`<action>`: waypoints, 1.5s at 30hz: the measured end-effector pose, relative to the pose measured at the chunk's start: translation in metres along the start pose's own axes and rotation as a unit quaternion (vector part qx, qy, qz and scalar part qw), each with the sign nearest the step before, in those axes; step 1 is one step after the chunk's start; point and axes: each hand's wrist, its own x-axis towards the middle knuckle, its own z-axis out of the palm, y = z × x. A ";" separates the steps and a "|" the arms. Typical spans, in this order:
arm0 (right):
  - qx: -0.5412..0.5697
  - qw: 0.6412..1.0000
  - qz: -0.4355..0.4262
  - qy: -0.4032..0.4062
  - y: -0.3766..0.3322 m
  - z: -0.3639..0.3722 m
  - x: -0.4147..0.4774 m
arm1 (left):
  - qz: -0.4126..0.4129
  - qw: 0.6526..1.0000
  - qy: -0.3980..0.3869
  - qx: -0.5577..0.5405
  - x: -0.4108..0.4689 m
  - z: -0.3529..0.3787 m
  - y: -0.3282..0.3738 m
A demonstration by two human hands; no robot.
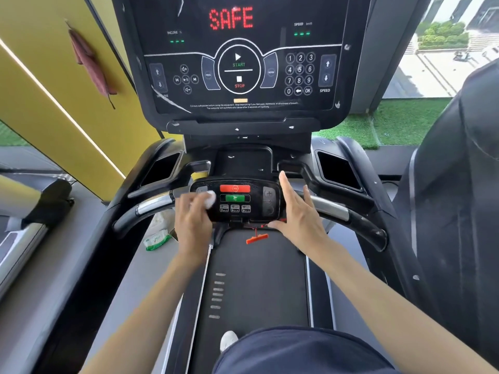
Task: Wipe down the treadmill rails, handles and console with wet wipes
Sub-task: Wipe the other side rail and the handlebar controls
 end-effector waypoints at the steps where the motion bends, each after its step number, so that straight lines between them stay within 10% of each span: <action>1: -0.002 1.000 0.003 0.000 -0.001 0.000 0.000 | -0.072 0.997 0.028 0.016 0.005 0.004 0.005; 4: -0.012 1.000 0.001 0.001 0.000 0.000 -0.001 | -0.117 0.993 0.031 -0.001 0.006 0.023 0.050; 10: -0.009 1.000 0.002 -0.001 0.002 0.001 0.000 | 0.137 0.976 -0.166 -0.037 -0.025 0.027 0.066; 17: -0.018 1.000 -0.008 0.007 0.001 0.003 0.000 | -0.170 0.983 0.064 0.014 -0.004 0.008 0.008; 24: -0.023 1.000 -0.014 -0.010 0.004 0.003 0.000 | 0.064 0.993 -0.091 -0.044 -0.016 0.019 0.048; 32: -0.037 0.999 -0.007 -0.019 0.001 0.006 -0.001 | -0.235 0.971 0.025 -0.017 0.011 0.006 0.037; 38: -0.084 0.996 -0.017 -0.007 0.005 0.008 -0.008 | 0.089 0.982 -0.155 -0.052 -0.012 0.009 0.065; 45: -0.052 0.998 0.034 0.025 0.008 0.014 -0.028 | -0.235 0.972 0.009 -0.021 0.019 0.000 0.020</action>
